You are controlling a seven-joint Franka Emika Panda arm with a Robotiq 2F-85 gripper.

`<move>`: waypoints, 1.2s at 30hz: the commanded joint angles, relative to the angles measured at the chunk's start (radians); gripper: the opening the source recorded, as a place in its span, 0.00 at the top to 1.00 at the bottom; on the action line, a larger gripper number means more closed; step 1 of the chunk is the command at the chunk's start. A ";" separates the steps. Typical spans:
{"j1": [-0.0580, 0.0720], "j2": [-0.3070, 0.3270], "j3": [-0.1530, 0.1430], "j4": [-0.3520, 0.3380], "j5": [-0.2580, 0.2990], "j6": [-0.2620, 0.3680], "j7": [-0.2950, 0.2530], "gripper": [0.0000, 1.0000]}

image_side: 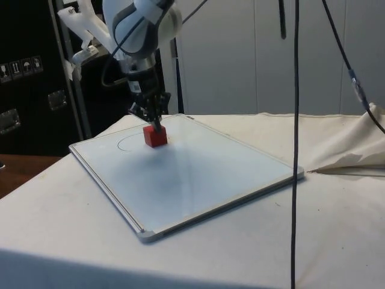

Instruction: Push the cube into the marked area.

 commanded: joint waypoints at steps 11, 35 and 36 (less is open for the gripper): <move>-0.012 0.080 -0.024 0.120 0.003 -0.034 0.001 1.00; 0.016 0.005 -0.034 0.128 -0.018 -0.079 -0.006 1.00; 0.017 0.002 -0.033 0.128 -0.020 -0.082 -0.009 1.00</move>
